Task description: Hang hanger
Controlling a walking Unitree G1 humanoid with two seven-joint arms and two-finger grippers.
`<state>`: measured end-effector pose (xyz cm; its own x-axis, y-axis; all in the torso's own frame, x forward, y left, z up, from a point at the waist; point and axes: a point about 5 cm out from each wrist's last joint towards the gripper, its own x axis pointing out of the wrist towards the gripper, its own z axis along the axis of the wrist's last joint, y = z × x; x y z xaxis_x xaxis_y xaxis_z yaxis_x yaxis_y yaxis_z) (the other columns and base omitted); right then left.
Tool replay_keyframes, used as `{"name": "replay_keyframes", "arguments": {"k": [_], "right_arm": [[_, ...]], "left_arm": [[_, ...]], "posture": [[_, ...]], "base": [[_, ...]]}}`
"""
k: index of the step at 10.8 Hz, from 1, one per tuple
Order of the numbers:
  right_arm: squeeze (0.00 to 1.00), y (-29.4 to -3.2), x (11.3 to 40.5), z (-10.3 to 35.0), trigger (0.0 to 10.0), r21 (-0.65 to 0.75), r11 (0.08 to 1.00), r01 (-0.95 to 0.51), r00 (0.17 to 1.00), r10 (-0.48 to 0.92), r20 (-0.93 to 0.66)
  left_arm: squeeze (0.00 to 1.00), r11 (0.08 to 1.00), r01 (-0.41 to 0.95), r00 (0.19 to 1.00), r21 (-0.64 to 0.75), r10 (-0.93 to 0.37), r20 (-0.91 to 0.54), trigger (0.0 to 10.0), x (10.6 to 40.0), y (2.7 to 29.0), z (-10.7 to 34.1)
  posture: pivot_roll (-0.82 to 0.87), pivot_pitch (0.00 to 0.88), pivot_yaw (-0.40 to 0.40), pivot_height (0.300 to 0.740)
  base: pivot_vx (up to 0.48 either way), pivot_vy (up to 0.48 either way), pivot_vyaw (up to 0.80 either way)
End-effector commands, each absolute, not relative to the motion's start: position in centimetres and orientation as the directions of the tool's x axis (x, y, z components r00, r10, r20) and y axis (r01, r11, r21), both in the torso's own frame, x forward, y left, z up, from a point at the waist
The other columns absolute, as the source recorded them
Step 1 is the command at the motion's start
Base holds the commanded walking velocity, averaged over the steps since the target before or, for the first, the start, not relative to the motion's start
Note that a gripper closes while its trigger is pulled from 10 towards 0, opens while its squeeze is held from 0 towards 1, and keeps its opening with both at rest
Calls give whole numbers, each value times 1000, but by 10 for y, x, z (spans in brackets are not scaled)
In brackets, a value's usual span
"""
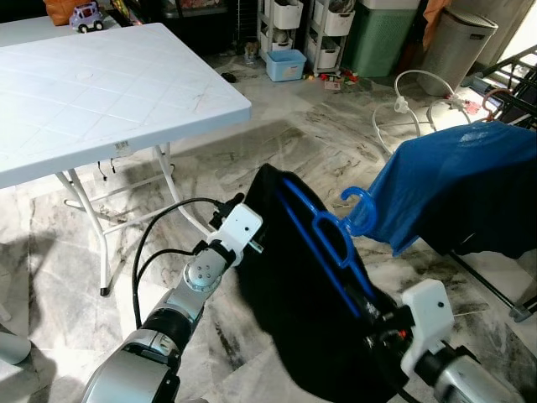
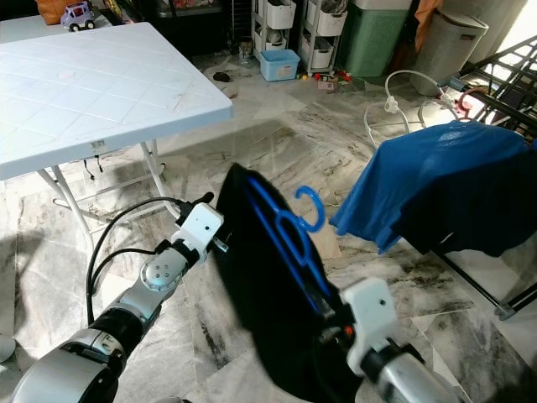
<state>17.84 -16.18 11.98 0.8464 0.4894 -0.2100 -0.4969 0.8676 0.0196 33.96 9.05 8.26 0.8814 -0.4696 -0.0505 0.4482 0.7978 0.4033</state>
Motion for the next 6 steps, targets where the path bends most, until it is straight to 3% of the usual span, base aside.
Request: {"name": "replay_keyframes", "arguments": {"k": [1, 2, 3, 6], "right_arm": [[0, -154, 174, 136, 10000, 16, 830, -558, 819, 553, -153], [0, -154, 168, 136, 10000, 25, 816, -578, 802, 573, -168], [0, -155, 163, 134, 10000, 37, 807, -589, 789, 585, -186], [0, -157, 160, 140, 10000, 65, 798, -600, 779, 600, -181]], "left_arm": [[0, 790, 450, 880, 416, -471, -58, 10000, 341, 87, 83], [0, 792, 448, 881, 415, -469, -58, 9647, 342, 86, 84], [0, 793, 460, 875, 398, -481, -54, 0, 342, 85, 85], [0, 796, 457, 877, 398, -477, -54, 0, 343, 89, 85]], "posture": [[5, 46, -59, 740], [6, 44, -56, 740], [8, 43, -55, 740], [14, 42, -51, 740]], "base": [[0, 0, 0], [0, 0, 0], [0, 0, 0], [0, 0, 0]]}}
